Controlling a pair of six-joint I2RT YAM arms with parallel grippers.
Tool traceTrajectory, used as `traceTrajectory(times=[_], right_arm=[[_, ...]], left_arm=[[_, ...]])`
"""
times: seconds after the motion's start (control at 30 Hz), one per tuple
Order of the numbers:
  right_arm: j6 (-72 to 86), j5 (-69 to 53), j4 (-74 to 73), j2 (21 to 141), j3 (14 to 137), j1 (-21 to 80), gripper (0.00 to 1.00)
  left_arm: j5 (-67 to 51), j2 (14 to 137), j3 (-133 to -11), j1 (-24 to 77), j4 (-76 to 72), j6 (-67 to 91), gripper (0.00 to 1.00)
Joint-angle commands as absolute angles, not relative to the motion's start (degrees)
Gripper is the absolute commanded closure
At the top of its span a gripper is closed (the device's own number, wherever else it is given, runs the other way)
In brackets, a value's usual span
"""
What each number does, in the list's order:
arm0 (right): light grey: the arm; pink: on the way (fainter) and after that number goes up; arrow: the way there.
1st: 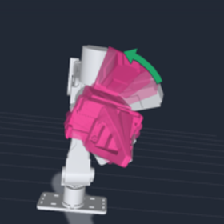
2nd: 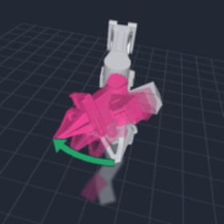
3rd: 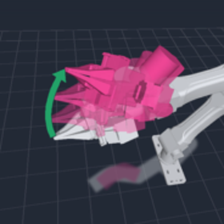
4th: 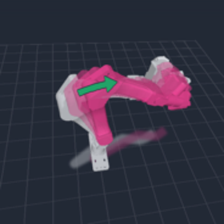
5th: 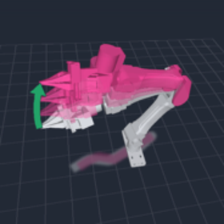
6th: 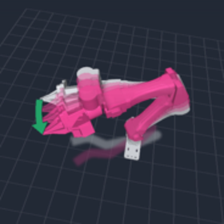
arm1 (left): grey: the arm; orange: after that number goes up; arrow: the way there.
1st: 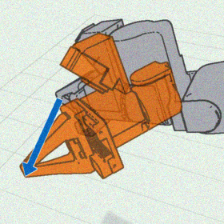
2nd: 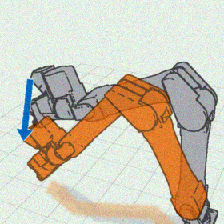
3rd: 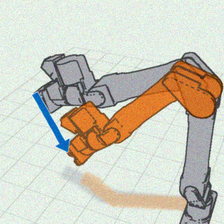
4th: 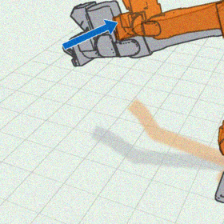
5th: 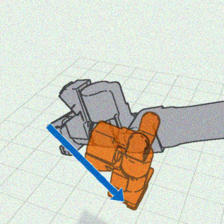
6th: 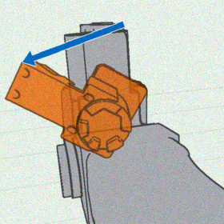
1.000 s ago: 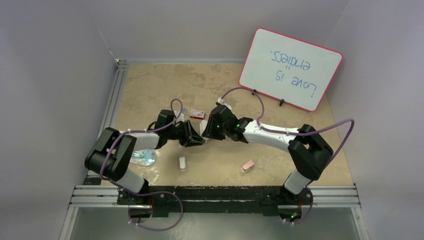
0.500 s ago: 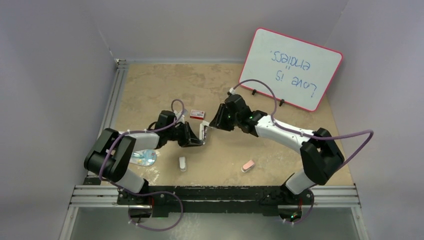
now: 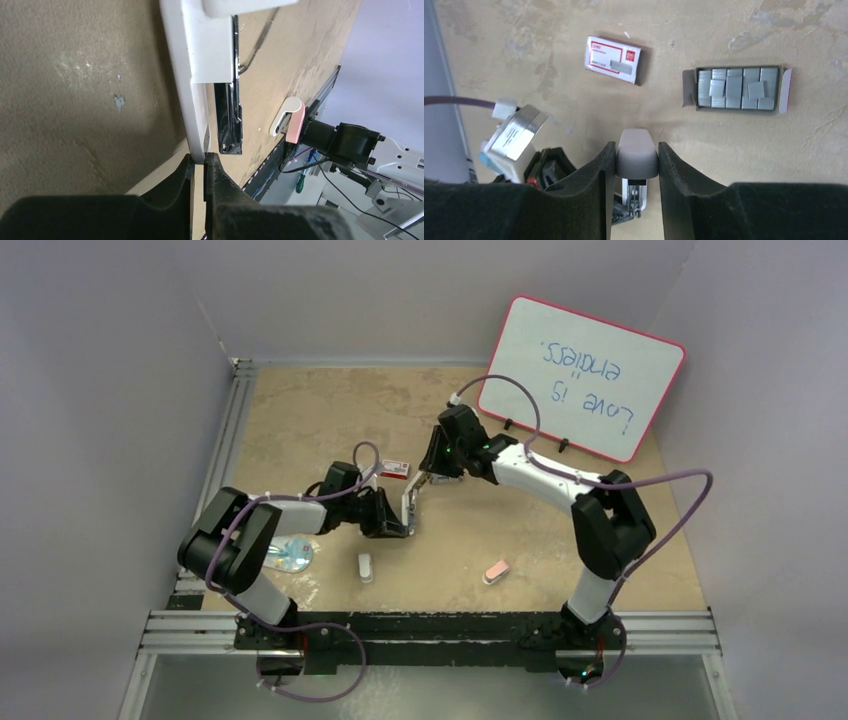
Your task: Load the staples into the stapler
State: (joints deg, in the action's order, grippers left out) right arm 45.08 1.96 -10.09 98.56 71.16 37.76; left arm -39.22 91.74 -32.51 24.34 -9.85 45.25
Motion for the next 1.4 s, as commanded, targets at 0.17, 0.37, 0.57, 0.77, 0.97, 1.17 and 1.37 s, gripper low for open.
traceTrajectory(times=[0.17,0.37,0.57,0.77,0.97,1.17,1.37], right_arm=[[39.1,8.1,-5.1,104.5,76.9,37.2,0.71],[38.2,5.4,-2.4,106.0,76.1,37.3,0.69],[38.5,1.9,-0.2,104.9,72.9,37.6,0.60],[39.3,-1.0,1.9,103.4,69.4,37.7,0.55],[41.5,-3.8,5.8,99.8,64.9,37.7,0.40],[40.4,-3.5,8.3,98.8,62.5,38.0,0.26],[42.4,-1.6,9.2,99.8,62.6,40.1,0.25]], left_arm=[[-40.4,93.8,-33.9,25.5,-7.5,43.3,1.00],[-39.1,94.0,-33.9,25.5,-6.6,43.6,1.00],[-37.3,94.3,-34.4,25.5,-5.6,44.7,1.00],[-37.0,93.9,-34.4,25.4,-6.1,47.1,1.00],[-37.6,93.8,-34.3,25.5,-7.9,49.9,1.00],[-37.8,94.6,-34.6,25.5,-8.0,50.3,1.00],[-37.9,94.7,-34.8,25.5,-8.1,50.7,1.00]])
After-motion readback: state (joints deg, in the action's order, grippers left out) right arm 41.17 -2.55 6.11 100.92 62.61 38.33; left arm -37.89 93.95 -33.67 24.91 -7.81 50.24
